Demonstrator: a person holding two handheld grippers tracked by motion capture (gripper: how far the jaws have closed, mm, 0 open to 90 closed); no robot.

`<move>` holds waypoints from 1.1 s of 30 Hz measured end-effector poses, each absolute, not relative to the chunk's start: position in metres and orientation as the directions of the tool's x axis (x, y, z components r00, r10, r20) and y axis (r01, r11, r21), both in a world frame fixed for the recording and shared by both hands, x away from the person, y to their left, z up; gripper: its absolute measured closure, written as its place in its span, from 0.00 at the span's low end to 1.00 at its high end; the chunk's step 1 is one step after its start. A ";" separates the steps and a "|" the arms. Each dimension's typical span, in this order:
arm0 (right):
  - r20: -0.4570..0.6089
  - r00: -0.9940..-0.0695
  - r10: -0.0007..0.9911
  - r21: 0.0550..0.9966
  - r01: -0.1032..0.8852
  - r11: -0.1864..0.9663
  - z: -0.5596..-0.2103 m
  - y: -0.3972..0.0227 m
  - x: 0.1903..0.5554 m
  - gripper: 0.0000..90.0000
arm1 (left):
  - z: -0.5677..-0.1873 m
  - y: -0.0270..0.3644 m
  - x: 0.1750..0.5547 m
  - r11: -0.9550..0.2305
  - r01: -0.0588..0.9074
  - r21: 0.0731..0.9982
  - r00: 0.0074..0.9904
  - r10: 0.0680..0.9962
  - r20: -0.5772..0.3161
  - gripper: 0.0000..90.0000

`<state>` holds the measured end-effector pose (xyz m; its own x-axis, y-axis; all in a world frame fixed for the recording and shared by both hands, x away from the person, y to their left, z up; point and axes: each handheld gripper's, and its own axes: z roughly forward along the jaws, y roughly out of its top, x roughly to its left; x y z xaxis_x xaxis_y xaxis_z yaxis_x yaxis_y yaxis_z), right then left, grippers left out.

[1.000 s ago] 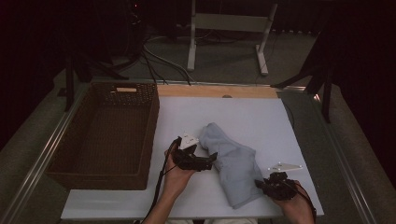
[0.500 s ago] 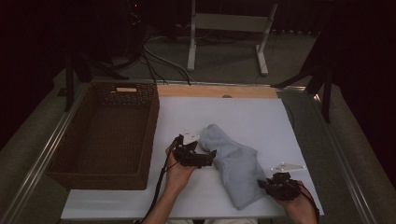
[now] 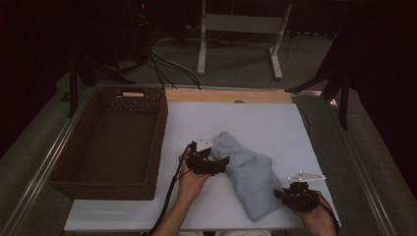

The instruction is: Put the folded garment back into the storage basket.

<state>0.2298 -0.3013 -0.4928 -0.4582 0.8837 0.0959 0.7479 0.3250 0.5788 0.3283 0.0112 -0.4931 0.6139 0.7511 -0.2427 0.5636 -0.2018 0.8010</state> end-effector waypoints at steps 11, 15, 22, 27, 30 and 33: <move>0.092 -0.447 0.890 0.582 0.749 0.316 -0.492 -0.307 0.227 0.86 | -0.507 -0.002 0.336 -0.244 0.600 0.762 0.613 0.753 -0.242 0.19; 0.092 -0.447 0.890 0.583 0.749 0.315 -0.492 -0.307 0.226 0.86 | -0.509 -0.003 0.339 -0.249 0.610 0.752 0.605 0.759 -0.239 0.19; 0.093 -0.447 0.890 0.586 0.747 0.315 -0.492 -0.307 0.226 0.86 | -0.515 -0.005 0.344 -0.265 0.630 0.730 0.588 0.777 -0.226 0.19; 0.092 -0.451 0.888 0.590 0.743 0.316 -0.492 -0.307 0.226 0.86 | -0.519 -0.009 0.346 -0.266 0.645 0.717 0.570 0.792 -0.219 0.19; 0.093 -0.452 0.887 0.591 0.742 0.316 -0.492 -0.308 0.225 0.86 | -0.520 -0.011 0.346 -0.270 0.648 0.712 0.567 0.795 -0.215 0.19; 0.093 -0.452 0.887 0.592 0.741 0.316 -0.491 -0.307 0.225 0.86 | -0.521 -0.011 0.347 -0.282 0.654 0.702 0.572 0.792 -0.215 0.19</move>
<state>0.2251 -0.3075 -0.4915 -0.4525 0.8869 0.0929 0.7414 0.3162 0.5919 0.3467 -0.0113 -0.5211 0.5719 0.7917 -0.2147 0.6538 -0.2819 0.7022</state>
